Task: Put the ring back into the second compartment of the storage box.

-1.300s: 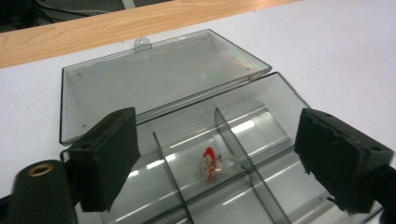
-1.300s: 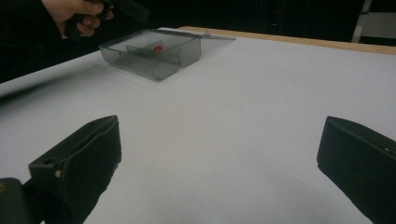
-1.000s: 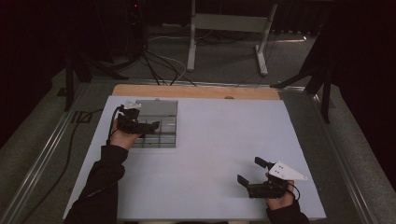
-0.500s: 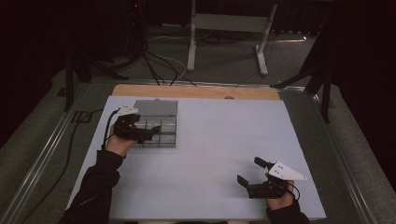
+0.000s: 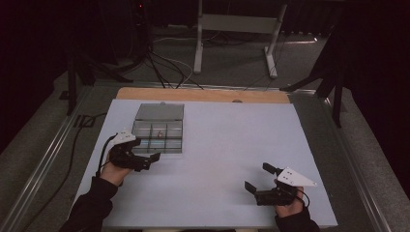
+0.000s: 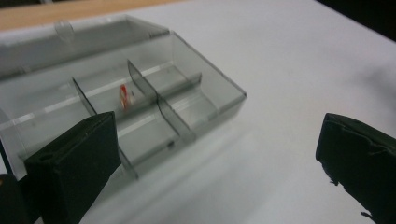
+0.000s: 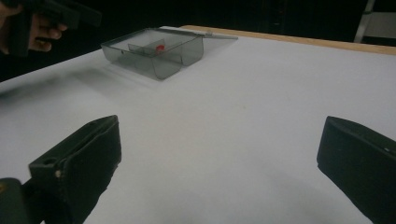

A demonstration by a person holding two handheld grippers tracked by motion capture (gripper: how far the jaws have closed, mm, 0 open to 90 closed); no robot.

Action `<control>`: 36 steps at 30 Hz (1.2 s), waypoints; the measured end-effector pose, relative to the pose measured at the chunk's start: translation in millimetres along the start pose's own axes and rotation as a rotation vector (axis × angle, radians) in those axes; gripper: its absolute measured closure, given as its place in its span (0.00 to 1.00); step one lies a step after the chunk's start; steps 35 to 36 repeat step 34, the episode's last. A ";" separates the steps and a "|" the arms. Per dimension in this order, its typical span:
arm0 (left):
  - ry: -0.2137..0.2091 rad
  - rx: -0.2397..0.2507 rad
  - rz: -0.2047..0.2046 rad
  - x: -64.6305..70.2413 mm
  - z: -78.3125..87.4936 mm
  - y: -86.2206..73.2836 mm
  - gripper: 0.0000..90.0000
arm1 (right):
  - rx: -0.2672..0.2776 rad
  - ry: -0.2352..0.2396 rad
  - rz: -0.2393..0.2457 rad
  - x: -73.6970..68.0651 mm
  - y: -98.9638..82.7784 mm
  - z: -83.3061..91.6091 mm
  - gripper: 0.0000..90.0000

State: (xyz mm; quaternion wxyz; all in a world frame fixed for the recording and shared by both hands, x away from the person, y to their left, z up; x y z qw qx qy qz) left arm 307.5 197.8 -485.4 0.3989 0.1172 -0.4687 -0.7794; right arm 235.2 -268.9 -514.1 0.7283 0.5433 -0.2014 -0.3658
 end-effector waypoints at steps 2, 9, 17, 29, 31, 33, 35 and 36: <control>-0.005 0.010 0.000 3.1 2.3 -7.8 0.00 | 0.001 0.001 -0.004 0.1 -0.1 -0.3 0.00; -0.003 -0.003 -0.044 17.7 7.0 -27.3 0.00 | -0.001 0.000 -0.002 0.6 -0.4 0.2 0.00; -0.022 -0.002 -0.071 26.5 16.7 -47.1 0.00 | -0.001 0.001 -0.005 1.2 -0.5 -0.1 0.00; -0.049 0.032 -0.130 27.4 17.7 -65.7 0.00 | -0.009 0.008 -0.001 0.7 -1.2 -1.8 0.00; -0.052 0.027 -0.130 27.8 15.9 -66.3 0.00 | -0.011 0.007 0.000 0.6 -1.4 -1.9 0.00; -0.065 0.032 -0.130 28.8 14.2 -66.3 0.00 | -0.013 0.008 0.002 0.4 -1.3 -1.8 0.00; -0.063 0.031 -0.135 29.5 13.4 -66.3 0.00 | -0.011 0.008 0.002 0.4 -1.1 -1.7 0.00; -0.063 0.031 -0.135 29.5 13.4 -66.3 0.00 | -0.011 0.008 0.002 0.4 -1.1 -1.7 0.00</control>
Point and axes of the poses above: each handheld gripper's, and its own axes: z roughly backward along the jaws, y roughly out of its top, x roughly to its right, the point moved 1 cm from there along -z, roughly forward along the jaws, and after that the axes turned 2 degrees about -y, right-handed, at the moved point
